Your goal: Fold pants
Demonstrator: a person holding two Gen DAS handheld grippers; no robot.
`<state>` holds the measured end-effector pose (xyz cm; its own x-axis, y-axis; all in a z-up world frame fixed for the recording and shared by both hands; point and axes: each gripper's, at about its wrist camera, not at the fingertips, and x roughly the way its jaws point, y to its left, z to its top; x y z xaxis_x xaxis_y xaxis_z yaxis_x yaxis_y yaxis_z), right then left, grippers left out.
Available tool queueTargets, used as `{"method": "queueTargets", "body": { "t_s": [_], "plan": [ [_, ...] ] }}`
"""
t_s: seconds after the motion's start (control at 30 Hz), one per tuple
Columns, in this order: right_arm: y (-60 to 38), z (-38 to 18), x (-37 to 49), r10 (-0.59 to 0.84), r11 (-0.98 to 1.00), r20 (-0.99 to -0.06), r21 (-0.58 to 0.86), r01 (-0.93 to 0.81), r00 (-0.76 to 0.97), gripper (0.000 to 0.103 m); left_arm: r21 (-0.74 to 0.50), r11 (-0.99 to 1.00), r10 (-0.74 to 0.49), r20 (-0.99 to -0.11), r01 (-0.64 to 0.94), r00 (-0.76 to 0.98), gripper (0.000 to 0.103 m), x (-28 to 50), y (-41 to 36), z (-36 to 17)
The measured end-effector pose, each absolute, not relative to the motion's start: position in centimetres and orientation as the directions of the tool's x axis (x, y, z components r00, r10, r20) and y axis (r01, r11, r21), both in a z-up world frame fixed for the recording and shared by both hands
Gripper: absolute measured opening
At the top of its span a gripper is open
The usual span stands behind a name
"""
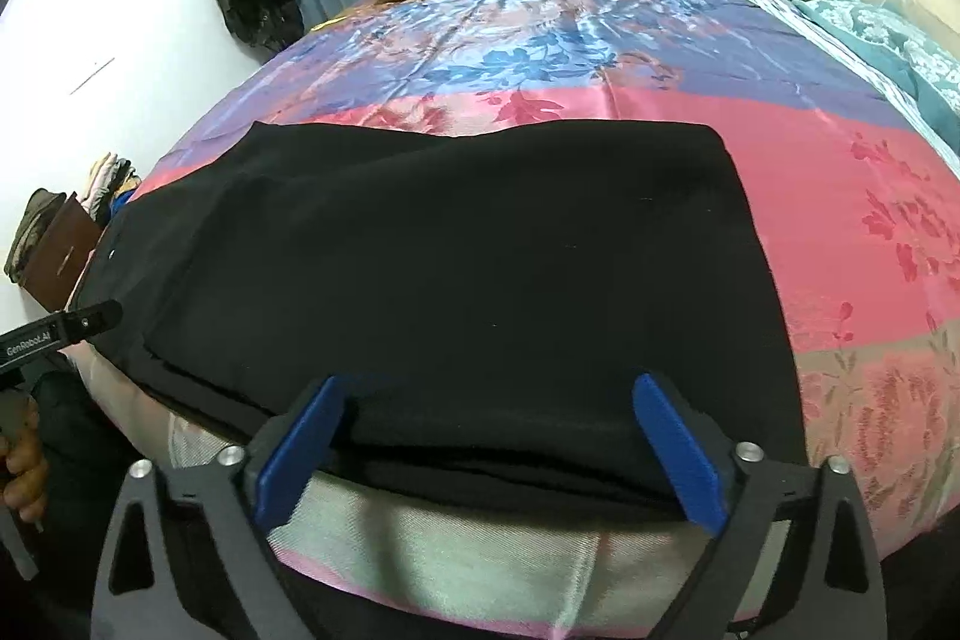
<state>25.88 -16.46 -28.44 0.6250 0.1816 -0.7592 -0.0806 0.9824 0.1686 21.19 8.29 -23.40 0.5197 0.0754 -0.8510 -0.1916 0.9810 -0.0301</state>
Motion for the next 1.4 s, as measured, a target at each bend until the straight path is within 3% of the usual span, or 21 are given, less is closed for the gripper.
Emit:
{"method": "queueTargets", "body": {
  "t_s": [0.3, 0.43, 0.93, 1.4],
  "plan": [
    [-16.0, -28.7, 26.1, 0.17, 0.985, -0.765, 0.155, -0.079, 0.621, 0.103, -0.009, 0.975, 0.095, -0.885, -0.22, 0.455, 0.103, 21.5, 8.9, -25.7],
    [-15.7, -28.8, 26.2, 0.148, 0.989, -0.772, 0.132, -0.073, 0.619, 0.103, -0.115, 0.955, 0.016, -0.901, -0.274, 0.434, 0.103, 21.6, 10.4, -26.8],
    [-15.4, -29.1, 26.2, 0.13, 0.991, -0.776, 0.094, -0.09, 0.617, 0.103, -0.058, 0.969, 0.054, -0.901, -0.242, 0.431, 0.103, 21.6, 9.7, -26.9],
    [-15.4, -29.1, 26.2, 0.125, 0.992, -0.782, 0.085, -0.094, 0.61, 0.103, -0.114, 0.965, -0.009, -0.915, -0.236, 0.404, 0.102, 21.8, 11.0, -25.8]
  ]
}}
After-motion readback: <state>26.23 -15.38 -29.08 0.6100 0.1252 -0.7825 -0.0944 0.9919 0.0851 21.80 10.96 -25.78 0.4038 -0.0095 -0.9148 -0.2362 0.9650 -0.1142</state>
